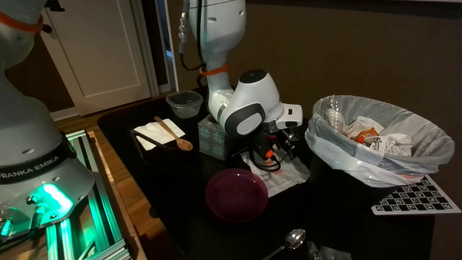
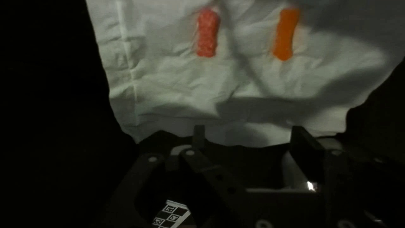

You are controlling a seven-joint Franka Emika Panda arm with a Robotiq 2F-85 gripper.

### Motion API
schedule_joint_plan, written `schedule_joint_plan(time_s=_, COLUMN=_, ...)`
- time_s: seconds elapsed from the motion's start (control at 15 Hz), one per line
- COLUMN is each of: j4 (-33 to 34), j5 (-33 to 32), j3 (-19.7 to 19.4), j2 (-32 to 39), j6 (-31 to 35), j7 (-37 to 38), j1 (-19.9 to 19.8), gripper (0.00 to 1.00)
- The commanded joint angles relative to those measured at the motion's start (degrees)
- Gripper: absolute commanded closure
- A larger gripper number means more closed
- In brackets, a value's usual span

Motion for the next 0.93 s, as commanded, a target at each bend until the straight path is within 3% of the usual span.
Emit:
schedule_joint_plan(time_s=0.0, j4=-5.70, j5=1.78, j3=-0.86, j2=-6.32, j6=-7.28, j7=1.43, j1=2.12, gripper=0.01)
schedule_joint_plan(time_s=0.4, j4=-7.98, j5=6.75, j3=-1.09, j2=-10.30, j6=-20.05, j7=3.16, j1=5.31, gripper=0.00)
schedule_joint_plan(time_s=0.87, j4=-7.28, j5=11.17, j3=-1.21, j2=-9.15, j6=-25.46, j7=5.12, j1=7.94, gripper=0.00)
